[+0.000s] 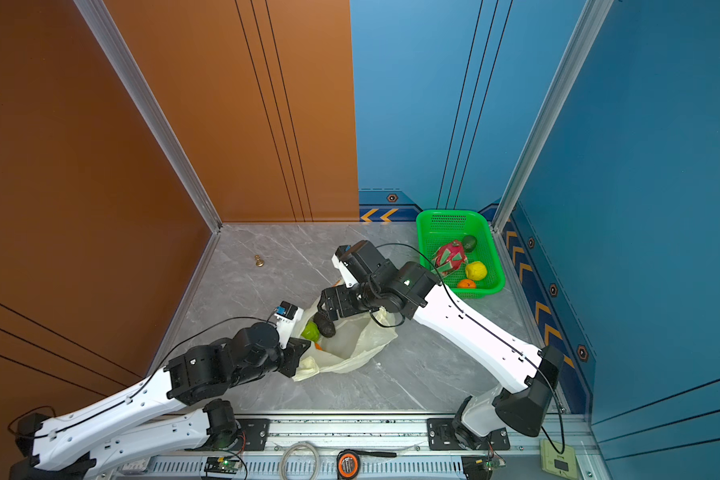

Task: Untie the knot of the plastic bag and take out the fruit
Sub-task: 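Move the right gripper back over the bag opening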

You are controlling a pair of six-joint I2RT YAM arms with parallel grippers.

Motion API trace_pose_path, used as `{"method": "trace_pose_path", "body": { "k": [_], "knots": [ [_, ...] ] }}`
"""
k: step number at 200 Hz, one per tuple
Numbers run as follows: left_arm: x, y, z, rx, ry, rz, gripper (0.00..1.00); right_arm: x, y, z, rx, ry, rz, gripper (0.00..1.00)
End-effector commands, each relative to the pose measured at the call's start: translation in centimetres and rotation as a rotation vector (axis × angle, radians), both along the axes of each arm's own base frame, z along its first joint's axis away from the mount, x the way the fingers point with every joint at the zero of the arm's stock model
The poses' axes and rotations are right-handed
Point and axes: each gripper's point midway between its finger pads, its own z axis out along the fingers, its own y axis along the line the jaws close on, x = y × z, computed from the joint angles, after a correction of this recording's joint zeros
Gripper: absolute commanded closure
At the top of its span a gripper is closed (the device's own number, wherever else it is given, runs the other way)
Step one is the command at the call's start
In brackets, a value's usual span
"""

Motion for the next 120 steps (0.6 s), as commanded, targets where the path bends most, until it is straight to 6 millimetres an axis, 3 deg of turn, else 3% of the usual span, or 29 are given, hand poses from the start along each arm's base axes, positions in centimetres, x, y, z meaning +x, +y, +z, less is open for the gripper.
{"method": "trace_pose_path", "body": {
  "k": [1, 52, 120],
  "knots": [
    [-0.3, 0.3, -0.3, 0.008, 0.016, -0.008, 1.0, -0.4, -0.2, 0.4, -0.053, -0.043, 0.008, 0.11],
    [-0.2, 0.4, -0.1, 0.015, 0.018, -0.005, 1.0, -1.8, 0.1, -1.5, -0.161, -0.003, 0.034, 0.12],
    [-0.2, 0.5, -0.2, 0.014, 0.024, 0.003, 1.0, -1.3, -0.3, -9.7, -0.239, 0.008, 0.069, 0.13]
  ]
}}
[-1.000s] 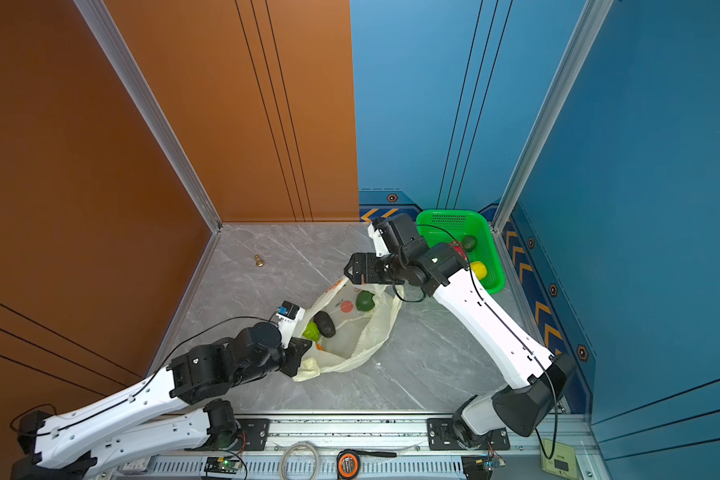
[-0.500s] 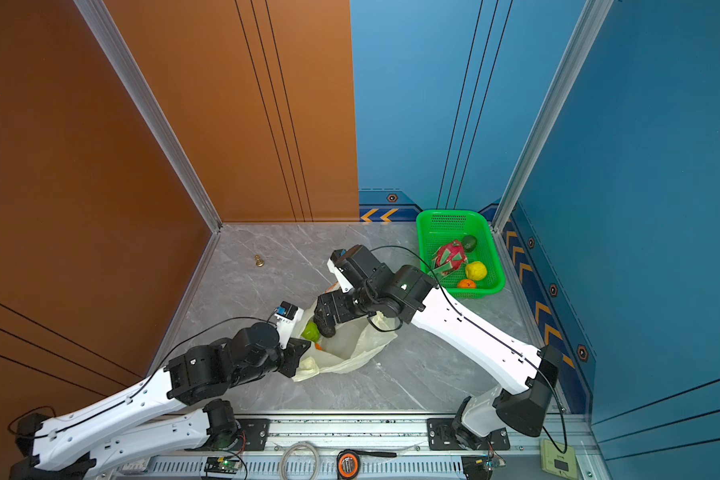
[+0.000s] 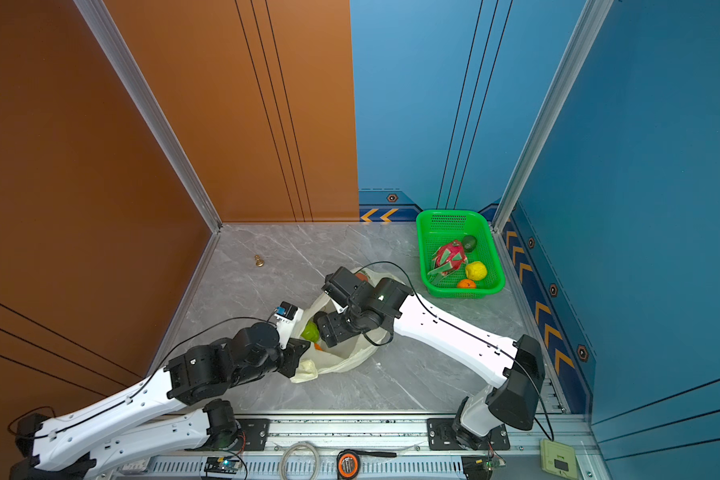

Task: Untie the knot of the plastic bag and take out the fruit
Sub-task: 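Move the right gripper back over the bag opening, then lower the right gripper onto the dark avocado in the bag and close it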

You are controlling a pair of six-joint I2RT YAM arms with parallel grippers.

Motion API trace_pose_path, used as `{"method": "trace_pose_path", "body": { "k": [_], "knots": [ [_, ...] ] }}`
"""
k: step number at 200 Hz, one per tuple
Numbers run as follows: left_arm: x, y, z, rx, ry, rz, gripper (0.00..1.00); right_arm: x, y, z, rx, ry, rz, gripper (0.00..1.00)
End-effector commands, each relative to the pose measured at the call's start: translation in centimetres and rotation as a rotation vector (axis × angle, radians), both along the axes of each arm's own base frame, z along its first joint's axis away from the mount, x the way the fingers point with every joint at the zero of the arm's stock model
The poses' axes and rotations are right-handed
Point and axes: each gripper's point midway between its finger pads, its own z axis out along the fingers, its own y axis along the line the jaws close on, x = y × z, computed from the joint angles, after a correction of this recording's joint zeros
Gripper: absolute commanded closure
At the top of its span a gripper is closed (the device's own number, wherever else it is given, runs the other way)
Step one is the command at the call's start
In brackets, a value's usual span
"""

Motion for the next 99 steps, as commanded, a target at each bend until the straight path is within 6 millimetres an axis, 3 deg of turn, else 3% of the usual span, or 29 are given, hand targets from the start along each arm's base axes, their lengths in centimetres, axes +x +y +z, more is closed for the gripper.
{"method": "trace_pose_path", "body": {
  "k": [1, 53, 99],
  "knots": [
    [-0.2, 0.3, -0.1, 0.006, 0.019, -0.002, 1.0, 1.0, 0.2, -2.0, -0.006, -0.042, 0.017, 0.13],
    [-0.8, 0.4, -0.8, 0.007, 0.045, -0.017, 1.0, 0.5, 1.1, -8.6, -0.053, -0.019, 0.065, 0.14],
    [-1.2, 1.4, -1.3, 0.033, 0.06, -0.005, 1.0, -3.2, 0.0, -12.6, -0.115, 0.029, 0.104, 0.14]
  ]
}}
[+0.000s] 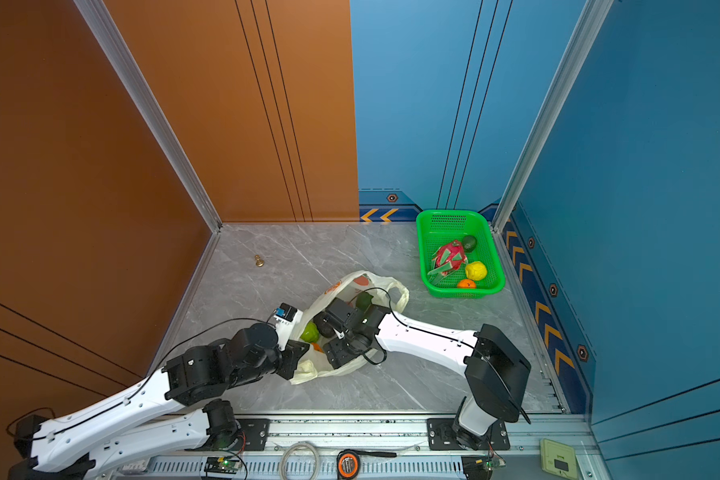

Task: Untie the knot of the plastic bag and take out the fruit
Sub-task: 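Lower the right gripper onto the dark avocado in the bag and close it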

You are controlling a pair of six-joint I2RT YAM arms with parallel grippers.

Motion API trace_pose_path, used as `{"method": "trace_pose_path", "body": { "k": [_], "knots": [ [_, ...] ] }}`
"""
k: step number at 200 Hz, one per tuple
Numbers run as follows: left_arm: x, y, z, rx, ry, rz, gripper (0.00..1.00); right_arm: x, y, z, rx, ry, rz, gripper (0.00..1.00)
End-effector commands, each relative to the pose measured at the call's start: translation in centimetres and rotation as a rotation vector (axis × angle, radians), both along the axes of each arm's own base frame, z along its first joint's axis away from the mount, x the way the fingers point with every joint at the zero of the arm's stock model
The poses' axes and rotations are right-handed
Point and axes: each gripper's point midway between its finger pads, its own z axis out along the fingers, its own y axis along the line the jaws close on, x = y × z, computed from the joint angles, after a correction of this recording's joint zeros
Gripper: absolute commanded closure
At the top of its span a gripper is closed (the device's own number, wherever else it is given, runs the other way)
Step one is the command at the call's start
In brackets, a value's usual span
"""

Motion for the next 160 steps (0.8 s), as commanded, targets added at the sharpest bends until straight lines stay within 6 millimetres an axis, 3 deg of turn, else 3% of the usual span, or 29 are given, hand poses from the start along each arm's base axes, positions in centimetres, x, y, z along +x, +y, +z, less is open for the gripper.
{"method": "trace_pose_path", "body": {
  "k": [1, 35, 54, 105, 160],
  "knots": [
    [-0.6, 1.1, -1.1, 0.032, 0.038, 0.009, 1.0, -1.2, -0.1, -1.1, 0.001, -0.018, 0.015, 0.14],
    [-0.8, 2.0, -1.4, 0.044, 0.051, 0.027, 1.0, -4.6, -1.1, -3.5, -0.042, 0.02, 0.04, 0.14],
    [-1.1, 2.0, -1.8, 0.043, 0.067, 0.015, 1.0, -4.5, -0.8, -3.4, -0.027, 0.022, 0.025, 0.13],
    [-2.3, 1.5, -2.2, 0.04, 0.106, -0.055, 1.0, 0.1, 2.1, 1.0, 0.119, -0.022, -0.134, 0.08],
    [-2.3, 1.0, -1.7, 0.038, 0.111, -0.071, 1.0, 5.4, 3.4, 0.9, 0.221, -0.116, -0.375, 0.1]
  ]
}}
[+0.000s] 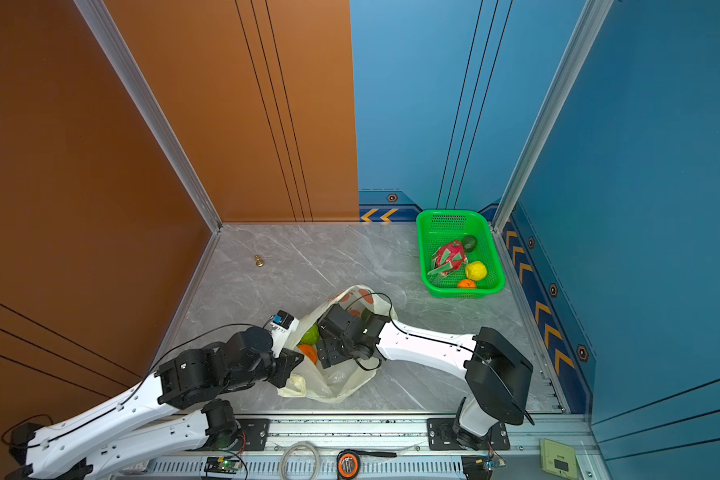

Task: Untie the knot of the plastic bag and take out the fruit
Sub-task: 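Lower the right gripper onto the dark avocado in the bag and close it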

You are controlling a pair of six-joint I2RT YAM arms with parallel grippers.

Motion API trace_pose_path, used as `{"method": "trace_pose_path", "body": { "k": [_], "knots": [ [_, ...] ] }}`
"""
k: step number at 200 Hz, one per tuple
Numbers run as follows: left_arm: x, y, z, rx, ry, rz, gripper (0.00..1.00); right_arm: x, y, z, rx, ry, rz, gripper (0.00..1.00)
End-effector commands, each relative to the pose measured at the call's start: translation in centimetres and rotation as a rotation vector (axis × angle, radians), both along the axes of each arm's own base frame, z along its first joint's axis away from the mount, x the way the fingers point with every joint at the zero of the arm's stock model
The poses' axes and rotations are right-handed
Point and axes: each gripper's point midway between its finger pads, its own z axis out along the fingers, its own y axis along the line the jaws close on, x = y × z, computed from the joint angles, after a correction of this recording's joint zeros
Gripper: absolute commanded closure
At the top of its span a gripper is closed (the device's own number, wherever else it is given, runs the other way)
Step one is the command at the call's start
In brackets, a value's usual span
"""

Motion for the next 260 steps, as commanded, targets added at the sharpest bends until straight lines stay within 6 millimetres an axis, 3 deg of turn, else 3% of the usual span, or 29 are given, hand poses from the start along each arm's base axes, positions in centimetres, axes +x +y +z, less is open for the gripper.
{"method": "trace_pose_path", "body": {
  "k": [1, 40, 80, 137, 189, 260],
  "knots": [
    [-0.3, -0.1, -0.1, 0.013, 0.016, -0.025, 1.0, 3.1, 0.9, -0.2, 0.057, -0.056, -0.156, 0.1],
    [0.1, -0.7, 0.7, -0.012, 0.006, -0.021, 1.0, 5.9, 2.2, -1.0, 0.163, -0.112, -0.267, 0.14],
    [0.0, -0.6, 0.8, -0.022, 0.006, -0.02, 1.0, 7.8, 2.6, -2.1, 0.131, -0.137, -0.324, 0.16],
    [0.0, -0.4, 0.6, -0.024, 0.007, -0.016, 1.0, 8.5, 1.9, -4.8, 0.029, -0.14, -0.365, 0.24],
    [0.0, -0.6, 0.3, -0.029, 0.014, -0.02, 1.0, 9.2, 2.6, -6.4, -0.001, -0.119, -0.345, 0.25],
    [0.4, -0.5, 0.5, -0.03, 0.009, -0.01, 1.0, 9.2, 2.3, -6.3, -0.021, -0.126, -0.326, 0.53]
  ]
}}
